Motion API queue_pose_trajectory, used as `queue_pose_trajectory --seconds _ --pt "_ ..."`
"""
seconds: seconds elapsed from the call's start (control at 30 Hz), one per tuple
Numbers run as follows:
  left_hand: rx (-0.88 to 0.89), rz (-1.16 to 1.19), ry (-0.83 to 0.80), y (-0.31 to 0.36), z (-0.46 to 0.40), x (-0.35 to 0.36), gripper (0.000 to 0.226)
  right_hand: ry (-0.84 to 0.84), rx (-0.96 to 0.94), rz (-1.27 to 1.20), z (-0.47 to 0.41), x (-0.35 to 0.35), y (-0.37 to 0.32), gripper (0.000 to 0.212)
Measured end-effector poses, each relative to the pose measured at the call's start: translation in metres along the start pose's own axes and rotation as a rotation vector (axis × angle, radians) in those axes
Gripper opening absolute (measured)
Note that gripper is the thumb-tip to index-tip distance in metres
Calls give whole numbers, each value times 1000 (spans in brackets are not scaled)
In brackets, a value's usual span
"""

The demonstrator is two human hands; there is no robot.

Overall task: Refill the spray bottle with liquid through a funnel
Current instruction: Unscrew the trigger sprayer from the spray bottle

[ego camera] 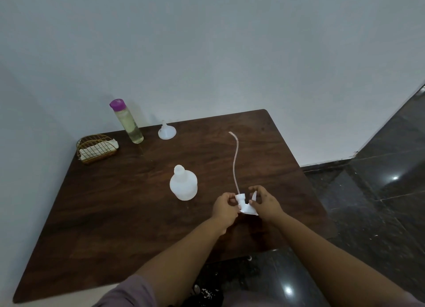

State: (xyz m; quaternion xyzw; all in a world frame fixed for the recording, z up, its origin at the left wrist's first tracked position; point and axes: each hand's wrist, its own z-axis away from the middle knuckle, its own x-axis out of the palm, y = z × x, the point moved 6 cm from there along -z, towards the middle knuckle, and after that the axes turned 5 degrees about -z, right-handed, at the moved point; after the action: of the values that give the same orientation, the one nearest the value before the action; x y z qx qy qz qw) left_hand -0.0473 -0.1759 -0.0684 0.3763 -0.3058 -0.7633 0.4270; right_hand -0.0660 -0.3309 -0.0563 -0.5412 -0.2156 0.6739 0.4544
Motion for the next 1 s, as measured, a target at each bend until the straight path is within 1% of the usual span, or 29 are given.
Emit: queue_pose_trajectory --seconds 0.17,0.23,0.3,0.4,0.57,0.7,0.8,0.9,1.0 --pt "-6 -168 -80 -1 -9 -4 44 -8 37 32 -11 8 -1 53" --pt "-19 -176 -126 -4 -12 -5 46 2 39 30 -14 9 -1 59" --pt "-29 -167 -147 -6 -13 -5 43 11 49 39 -15 10 2 61" --pt "-14 -187 -124 -5 -16 -6 35 46 74 43 -14 11 6 60" --pt "-10 -199 -136 -6 -18 -2 34 64 67 44 -12 15 4 55" --pt "-29 -218 -143 -6 -17 -5 36 60 44 146 -11 20 2 55" --pt "-57 -216 -127 -8 -16 -10 41 55 40 162 -12 20 0 54" --pt "-52 -213 -96 -7 -14 -14 42 66 1 194 -9 19 -7 53" --pt "1 -216 -11 2 -11 -24 41 79 -41 200 -4 18 -20 55"
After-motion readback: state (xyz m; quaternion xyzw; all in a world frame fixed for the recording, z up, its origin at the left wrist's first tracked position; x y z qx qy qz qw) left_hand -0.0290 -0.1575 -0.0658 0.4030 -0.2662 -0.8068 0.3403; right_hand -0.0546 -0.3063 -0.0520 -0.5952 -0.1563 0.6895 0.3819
